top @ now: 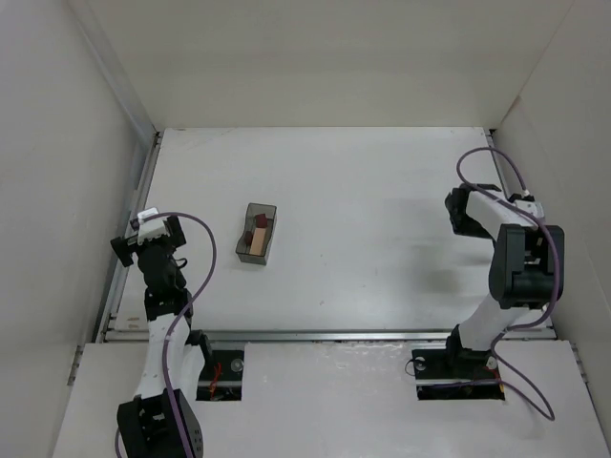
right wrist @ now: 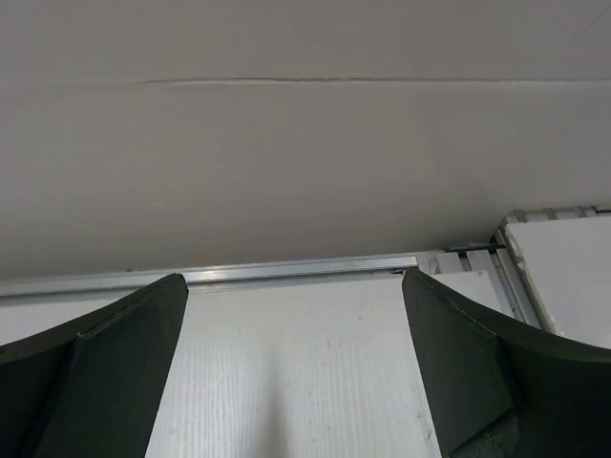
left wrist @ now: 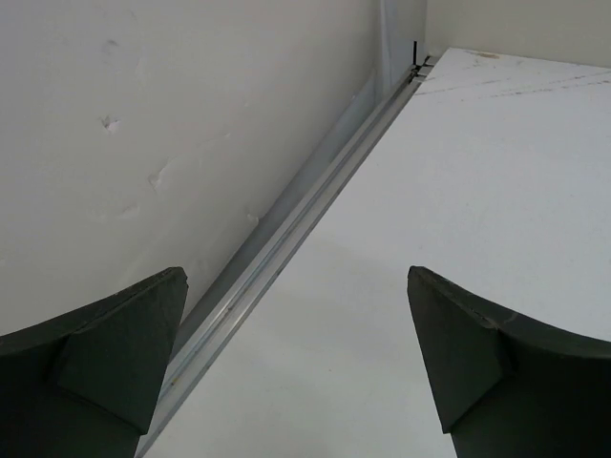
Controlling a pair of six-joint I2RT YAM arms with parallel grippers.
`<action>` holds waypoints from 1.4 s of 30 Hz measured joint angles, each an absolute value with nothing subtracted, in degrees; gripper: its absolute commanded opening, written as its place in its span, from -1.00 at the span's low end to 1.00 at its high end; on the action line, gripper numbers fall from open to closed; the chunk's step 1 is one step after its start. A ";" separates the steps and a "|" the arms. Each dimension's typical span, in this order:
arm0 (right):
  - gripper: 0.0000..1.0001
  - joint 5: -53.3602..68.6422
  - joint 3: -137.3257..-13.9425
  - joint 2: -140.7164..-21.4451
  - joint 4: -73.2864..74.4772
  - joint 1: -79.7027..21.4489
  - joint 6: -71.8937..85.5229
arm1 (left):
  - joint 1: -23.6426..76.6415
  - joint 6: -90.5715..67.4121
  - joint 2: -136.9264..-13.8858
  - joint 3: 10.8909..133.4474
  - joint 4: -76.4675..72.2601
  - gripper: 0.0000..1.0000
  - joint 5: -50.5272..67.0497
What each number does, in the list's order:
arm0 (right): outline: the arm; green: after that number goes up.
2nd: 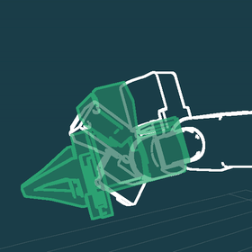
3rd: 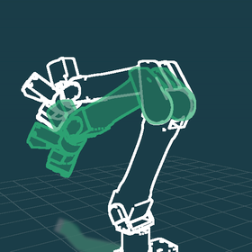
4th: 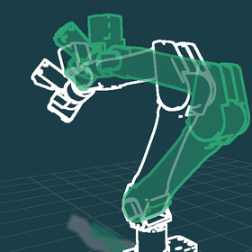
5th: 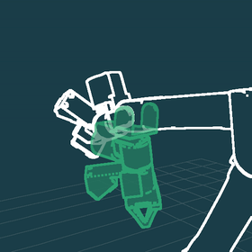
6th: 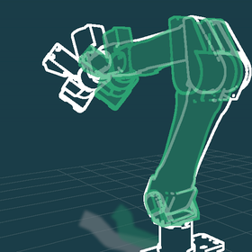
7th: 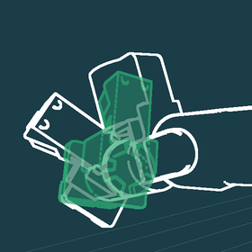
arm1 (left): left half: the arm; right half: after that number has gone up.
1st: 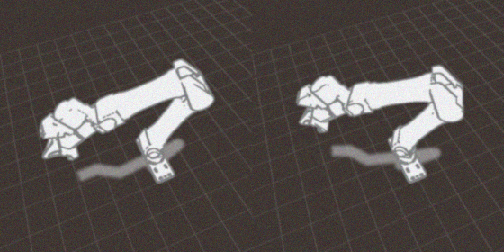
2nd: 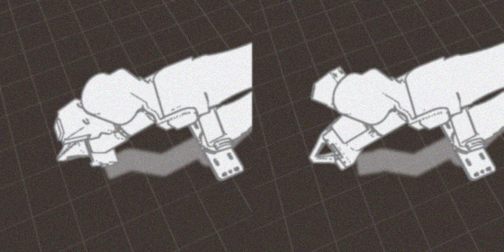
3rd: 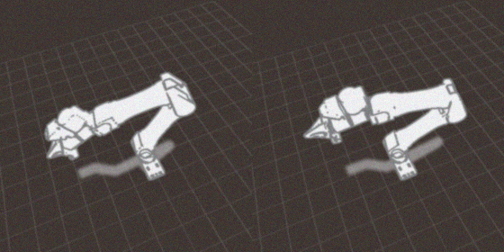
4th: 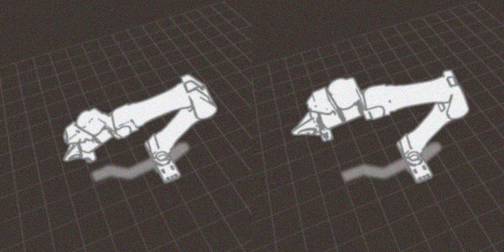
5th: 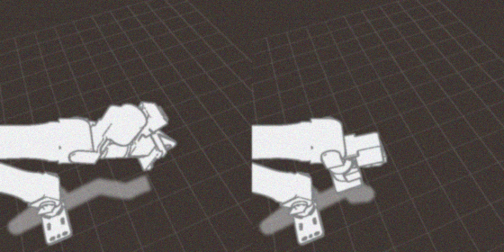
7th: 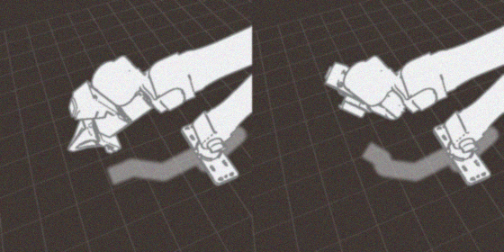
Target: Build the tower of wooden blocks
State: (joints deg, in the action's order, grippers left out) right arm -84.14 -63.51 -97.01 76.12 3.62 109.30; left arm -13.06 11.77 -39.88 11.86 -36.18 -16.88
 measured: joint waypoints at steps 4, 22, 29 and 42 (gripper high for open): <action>1.00 -83.72 -69.45 -97.71 76.62 0.34 101.51 | -13.06 11.84 -39.88 11.86 -36.18 1.00 -16.82; 1.00 -21.34 -106.63 -104.42 30.28 -21.87 15.55 | 1.72 24.97 -93.60 91.85 28.93 0.47 14.00; 1.00 -20.78 -94.19 -105.93 31.27 -26.79 13.23 | 8.27 21.02 -100.44 79.00 41.54 0.24 15.66; 1.00 -23.88 -85.76 -100.77 31.33 -29.36 15.22 | 12.47 18.98 -99.04 71.94 41.85 -0.49 12.91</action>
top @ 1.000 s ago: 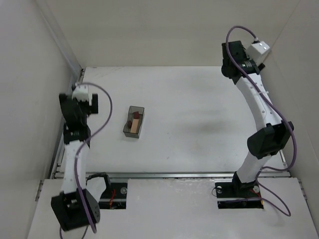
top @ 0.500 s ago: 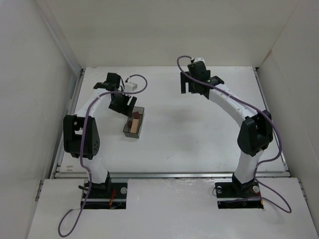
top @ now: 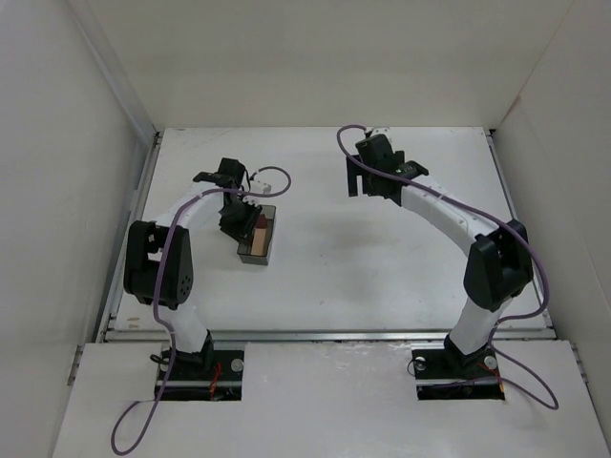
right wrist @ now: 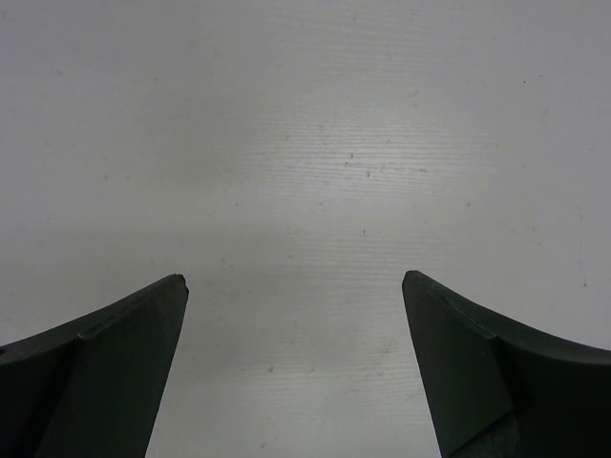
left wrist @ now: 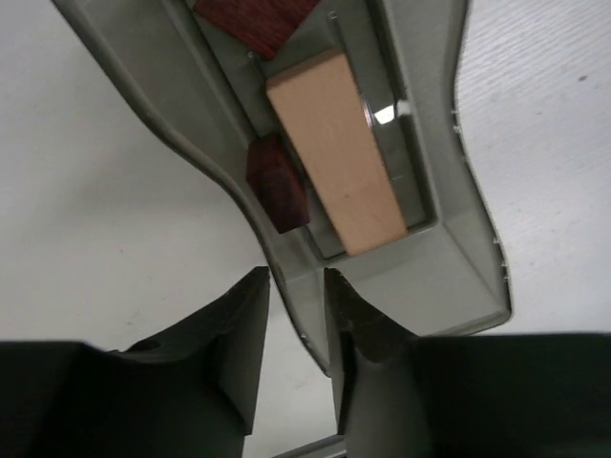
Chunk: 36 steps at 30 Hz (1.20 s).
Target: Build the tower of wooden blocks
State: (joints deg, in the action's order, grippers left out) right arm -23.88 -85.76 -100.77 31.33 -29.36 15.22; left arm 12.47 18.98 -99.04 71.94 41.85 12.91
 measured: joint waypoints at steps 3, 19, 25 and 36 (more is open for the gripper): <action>1.00 -25.23 -85.73 -100.64 31.33 -29.95 15.20 | 12.34 18.44 -99.68 71.31 41.12 -0.66 11.22; 1.00 -31.33 -85.52 -98.96 31.99 -30.04 15.14 | 28.58 22.72 -105.60 80.18 28.01 -1.00 -27.09; 1.00 -33.54 -83.48 -94.94 32.40 -30.04 15.25 | 39.09 32.34 -109.10 74.35 11.64 -1.00 -42.13; 1.00 -35.20 -80.51 -91.61 33.04 -30.04 15.84 | 45.67 29.28 -110.65 72.71 15.31 -0.20 -45.04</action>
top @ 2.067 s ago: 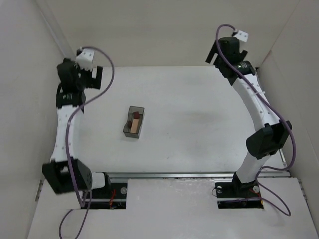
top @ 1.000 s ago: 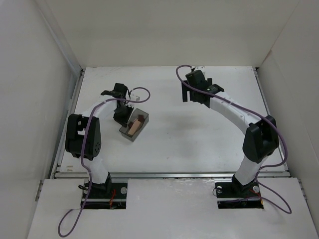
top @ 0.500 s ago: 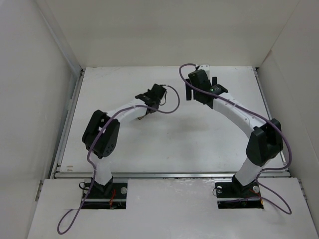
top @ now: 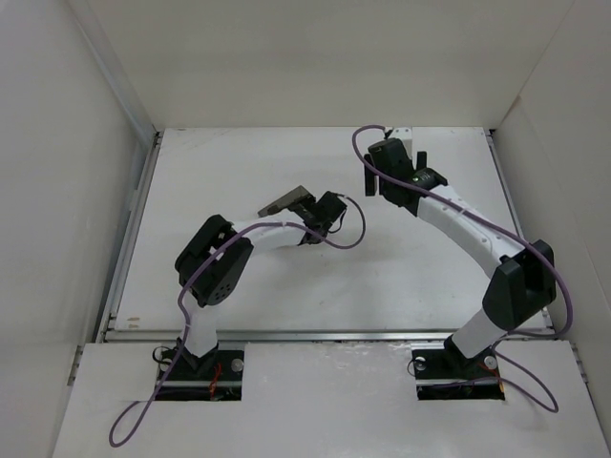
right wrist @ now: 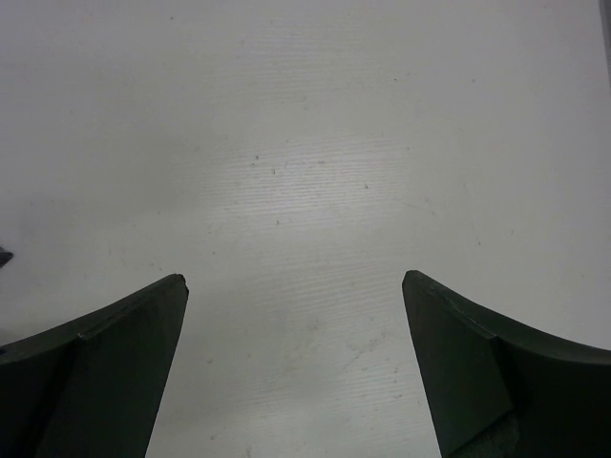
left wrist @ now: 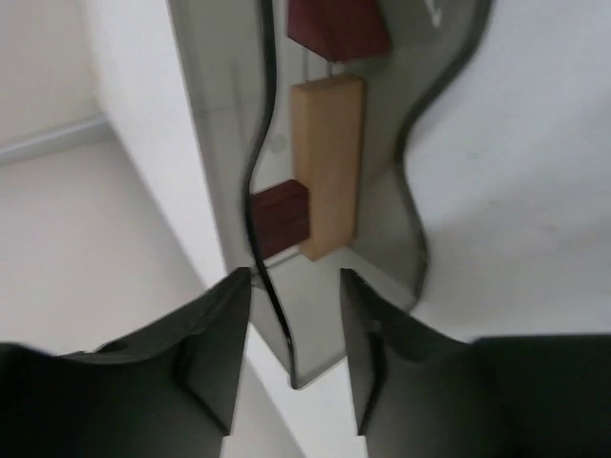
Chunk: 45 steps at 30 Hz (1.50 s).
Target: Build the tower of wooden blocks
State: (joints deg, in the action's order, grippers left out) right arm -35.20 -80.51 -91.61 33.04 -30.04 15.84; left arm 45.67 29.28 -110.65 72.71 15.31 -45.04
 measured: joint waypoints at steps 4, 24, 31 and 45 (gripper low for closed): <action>1.00 -35.64 -79.96 -90.72 33.01 -30.04 15.84 | 46.61 24.14 -110.72 77.30 24.38 0.41 -36.53; 1.00 -28.64 -76.64 -87.46 32.99 -30.04 10.94 | 28.71 16.60 -116.49 103.22 39.70 0.54 -1.89; 1.00 -28.47 -76.64 -87.44 32.99 -30.04 10.46 | 28.34 16.60 -119.90 103.22 43.29 0.36 5.67; 1.00 -28.73 -76.77 -88.38 33.15 -30.09 10.31 | 24.77 16.58 -122.23 106.41 44.49 -1.00 9.28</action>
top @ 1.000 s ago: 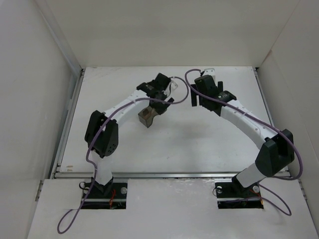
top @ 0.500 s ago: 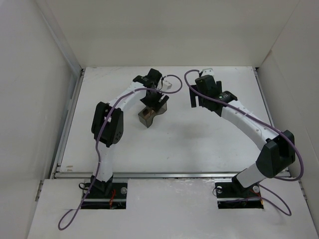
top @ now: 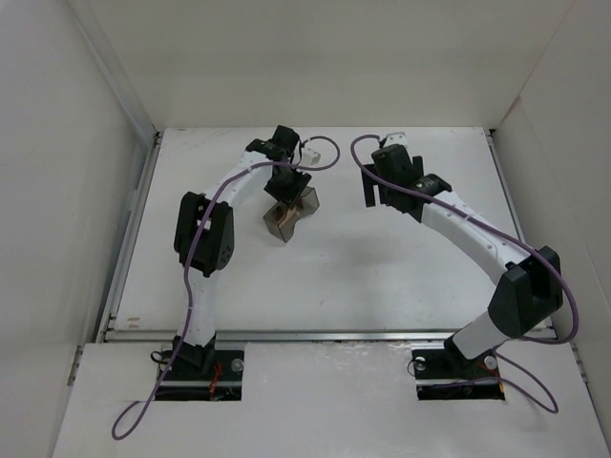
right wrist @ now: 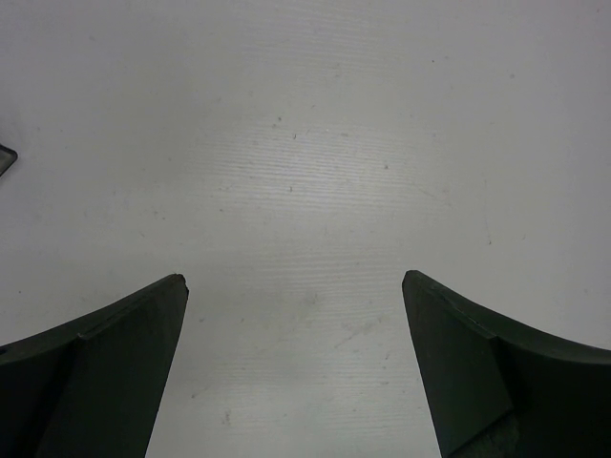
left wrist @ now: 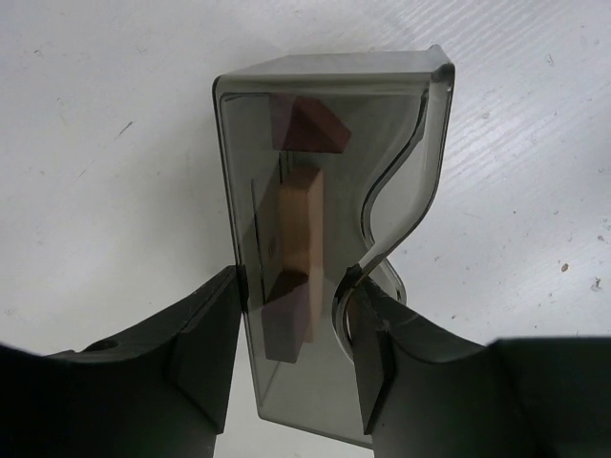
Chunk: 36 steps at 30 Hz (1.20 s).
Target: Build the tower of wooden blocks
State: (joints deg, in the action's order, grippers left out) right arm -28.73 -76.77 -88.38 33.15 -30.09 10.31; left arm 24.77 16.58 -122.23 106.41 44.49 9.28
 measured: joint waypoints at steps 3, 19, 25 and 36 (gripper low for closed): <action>1.00 -29.36 -76.77 -88.75 33.39 -30.11 10.59 | 25.76 16.45 -122.21 106.41 44.23 -1.00 7.03; 1.00 -35.81 -74.06 -90.76 38.57 -25.15 29.08 | 44.01 20.43 -120.14 95.85 27.40 -1.00 -33.56; 1.00 -31.64 -72.47 -90.85 38.15 -24.64 31.16 | 44.95 19.44 -120.11 95.61 26.59 -1.00 -35.73; 1.00 -15.57 -72.62 -94.26 30.28 -26.30 24.29 | 23.20 7.51 -114.21 98.32 30.44 -1.00 -4.29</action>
State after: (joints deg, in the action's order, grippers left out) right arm -15.57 -72.62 -94.26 30.28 -26.30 24.29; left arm 23.20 7.51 -114.21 98.32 30.44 -4.29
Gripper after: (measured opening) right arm 1.000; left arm 0.406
